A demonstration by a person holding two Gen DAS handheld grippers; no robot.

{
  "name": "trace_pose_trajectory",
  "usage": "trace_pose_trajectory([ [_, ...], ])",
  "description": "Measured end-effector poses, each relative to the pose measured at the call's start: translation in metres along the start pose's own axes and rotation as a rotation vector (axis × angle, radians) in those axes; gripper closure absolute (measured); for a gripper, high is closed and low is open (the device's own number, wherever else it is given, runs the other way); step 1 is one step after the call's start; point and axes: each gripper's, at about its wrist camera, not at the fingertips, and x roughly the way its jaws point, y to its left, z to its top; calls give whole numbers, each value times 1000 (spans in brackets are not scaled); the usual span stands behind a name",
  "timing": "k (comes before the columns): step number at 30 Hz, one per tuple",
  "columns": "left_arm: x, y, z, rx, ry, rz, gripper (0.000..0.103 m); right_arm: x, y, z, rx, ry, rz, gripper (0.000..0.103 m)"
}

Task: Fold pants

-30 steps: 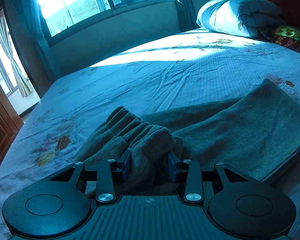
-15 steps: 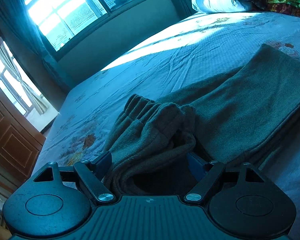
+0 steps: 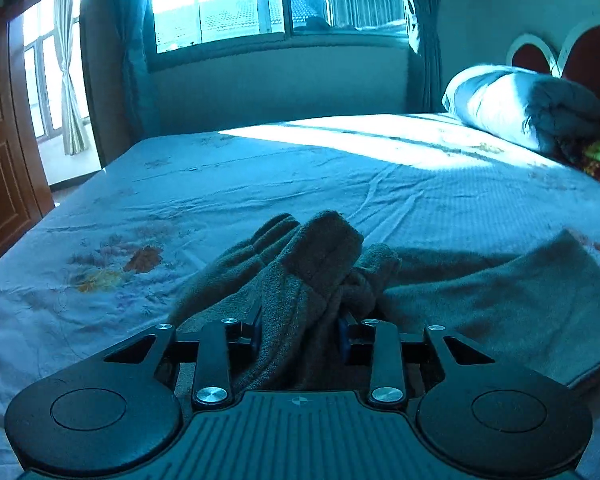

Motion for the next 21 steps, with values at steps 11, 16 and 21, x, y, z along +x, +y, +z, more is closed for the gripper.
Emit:
trace_pose_trajectory([
  [11,-42,-69,65,116,-302,-348,79,-11,-13,9,62,-40,-20,22],
  [16,-35,-137,58,233,-204,-372,78,-24,-16,20,34,-71,-12,22],
  [21,-43,-92,2,206,-81,-138,78,-11,-1,20,25,-34,62,21],
])
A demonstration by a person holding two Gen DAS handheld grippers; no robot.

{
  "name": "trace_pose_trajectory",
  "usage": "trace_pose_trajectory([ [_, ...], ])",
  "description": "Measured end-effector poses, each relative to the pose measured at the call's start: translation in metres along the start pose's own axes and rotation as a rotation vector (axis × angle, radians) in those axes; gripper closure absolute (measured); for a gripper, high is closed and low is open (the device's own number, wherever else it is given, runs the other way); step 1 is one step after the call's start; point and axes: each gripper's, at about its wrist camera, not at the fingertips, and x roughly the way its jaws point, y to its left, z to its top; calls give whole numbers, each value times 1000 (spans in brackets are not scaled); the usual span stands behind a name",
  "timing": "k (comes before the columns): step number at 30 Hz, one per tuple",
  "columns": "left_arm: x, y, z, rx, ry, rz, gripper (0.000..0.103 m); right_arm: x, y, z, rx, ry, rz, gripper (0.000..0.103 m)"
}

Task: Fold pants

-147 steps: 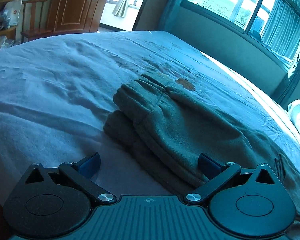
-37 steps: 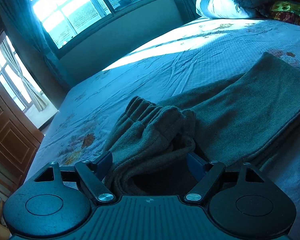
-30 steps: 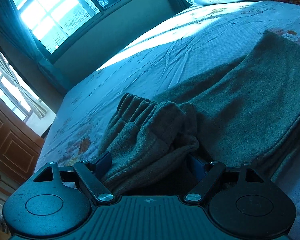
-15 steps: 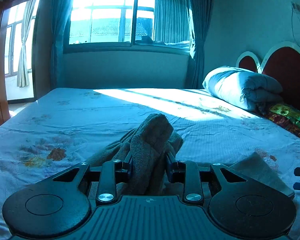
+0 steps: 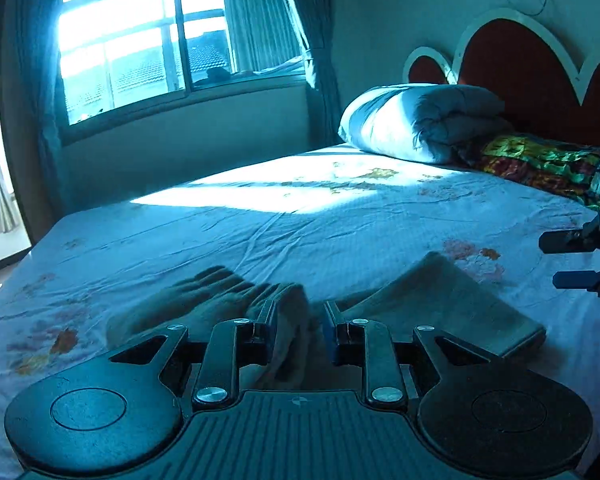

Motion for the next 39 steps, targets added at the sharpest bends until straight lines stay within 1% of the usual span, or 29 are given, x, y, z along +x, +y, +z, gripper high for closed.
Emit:
trace_pose_trajectory([
  [2,-16,19,-27,-1,54,99,77,11,10,-6,-6,39,32,22],
  [3,-22,28,-38,-25,74,114,73,15,15,-10,-16,53,44,22],
  [4,-27,37,-48,-65,90,122,62,19,20,-14,-23,66,55,22],
  [5,-30,42,-56,-83,103,136,60,22,23,-17,-22,79,64,23],
  [6,-30,42,-62,-90,118,140,60,25,26,-20,-17,93,73,23],
  [8,-31,40,-69,-102,117,134,60,28,32,-24,-30,108,71,23],
  [9,-28,36,-70,-99,123,136,60,28,34,-26,-41,109,69,23],
  [11,-13,31,-71,-116,157,112,60,26,37,-26,-49,110,62,23],
  [13,-7,30,-72,-128,151,111,58,24,39,-26,-50,109,56,23],
  [15,-5,32,-72,-142,145,164,57,25,41,-24,-27,117,70,23],
  [17,-7,38,-75,-175,141,175,57,36,51,-23,-7,139,104,23],
  [18,-8,40,-78,-178,147,193,57,44,58,-23,-1,156,128,24],
  [20,-10,44,-84,-198,154,207,57,64,71,-26,31,188,171,27],
  [21,-12,47,-88,-219,163,230,56,74,77,-28,48,208,177,29],
  [22,-13,53,-93,-255,168,248,52,82,83,-31,52,221,170,30],
  [24,-14,65,-102,-352,178,241,48,87,91,-37,29,224,156,31],
  [25,-14,67,-104,-374,176,239,46,87,93,-42,12,228,161,31],
  [28,-11,65,-103,-361,165,249,46,85,92,-52,-34,254,142,31],
  [31,-6,67,-104,-408,159,247,46,85,85,-54,-8,267,130,31],
  [32,-6,69,-106,-443,147,244,46,86,86,-52,0,265,130,31],
  [33,-8,74,-108,-504,136,230,46,87,87,-51,5,258,131,31],
  [34,-8,78,-110,-544,138,222,46,89,90,-49,14,256,132,31],
  [39,-9,83,-117,-596,123,197,46,109,99,-47,62,268,147,33],
])
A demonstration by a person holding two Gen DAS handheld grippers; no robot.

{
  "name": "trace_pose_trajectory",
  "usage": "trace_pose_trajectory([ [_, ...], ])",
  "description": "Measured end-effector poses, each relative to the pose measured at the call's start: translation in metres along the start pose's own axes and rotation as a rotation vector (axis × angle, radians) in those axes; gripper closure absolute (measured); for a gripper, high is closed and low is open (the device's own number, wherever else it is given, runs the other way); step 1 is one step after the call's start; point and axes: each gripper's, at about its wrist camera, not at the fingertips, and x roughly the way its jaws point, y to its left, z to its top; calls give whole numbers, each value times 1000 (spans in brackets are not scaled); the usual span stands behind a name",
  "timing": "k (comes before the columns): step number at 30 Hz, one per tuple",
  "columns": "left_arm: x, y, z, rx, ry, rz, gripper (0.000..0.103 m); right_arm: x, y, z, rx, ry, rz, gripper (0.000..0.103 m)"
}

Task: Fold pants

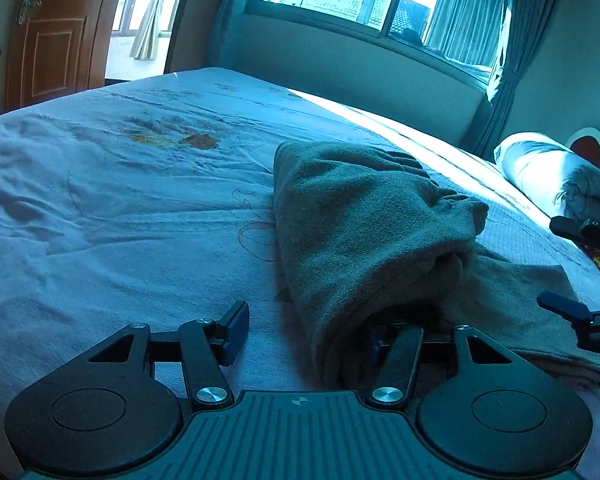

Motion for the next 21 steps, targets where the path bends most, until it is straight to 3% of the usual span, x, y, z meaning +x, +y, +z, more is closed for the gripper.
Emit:
trace_pose_trajectory([
  [6,2,9,-3,-57,-2,-12,46,33,-1,4,76,45,8,39],
  [10,-8,-5,0,16,-2,-21,46,8,7,-2,-43,-10,-33,39],
  [14,-22,-72,21,385,-130,104,46,-44,-8,-6,-153,-123,-122,37],
  [15,-19,-90,26,460,-147,105,46,-54,-15,-5,-160,-134,-147,37],
  [17,-5,-124,33,561,-105,63,46,-73,-26,0,-171,-169,-177,36],
  [19,16,-152,36,619,-77,44,33,-85,-36,7,-159,-198,-190,36],
  [21,39,-176,37,682,-49,85,33,-96,-41,13,-155,-221,-184,34],
])
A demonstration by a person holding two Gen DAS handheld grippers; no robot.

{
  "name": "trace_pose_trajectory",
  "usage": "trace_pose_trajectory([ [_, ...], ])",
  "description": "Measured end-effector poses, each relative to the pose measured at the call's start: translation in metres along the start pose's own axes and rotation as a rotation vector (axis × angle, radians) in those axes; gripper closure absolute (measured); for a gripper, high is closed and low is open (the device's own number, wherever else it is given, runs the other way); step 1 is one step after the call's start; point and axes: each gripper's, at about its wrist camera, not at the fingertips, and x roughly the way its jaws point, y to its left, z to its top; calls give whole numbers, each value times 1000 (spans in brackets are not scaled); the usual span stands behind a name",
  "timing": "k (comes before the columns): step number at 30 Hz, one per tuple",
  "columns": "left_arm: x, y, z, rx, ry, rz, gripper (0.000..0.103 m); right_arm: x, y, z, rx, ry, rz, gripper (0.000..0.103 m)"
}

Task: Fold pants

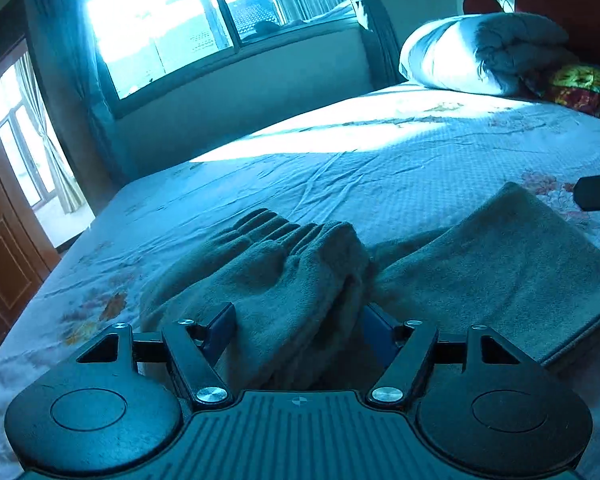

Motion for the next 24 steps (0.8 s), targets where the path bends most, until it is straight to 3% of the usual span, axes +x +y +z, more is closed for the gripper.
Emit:
trace_pose_trajectory([
  [4,27,-17,19,33,81,-18,33,-9,-21,10,8,-41,-4,31],
  [6,43,-25,15,76,126,22,33,-7,-32,11,40,-41,-8,31],
  [10,51,-9,4,-37,131,9,57,-4,-49,16,69,-29,-5,30],
  [13,47,-2,0,-78,88,-21,69,-2,-60,16,98,-17,-13,30],
  [15,37,5,0,-131,8,-59,80,-3,-67,16,126,-19,-25,30],
  [20,2,15,15,-130,-99,-141,82,-5,-77,17,154,-33,-34,30],
  [24,-33,-6,29,-37,-231,-292,82,-10,-84,20,170,-57,-54,30],
])
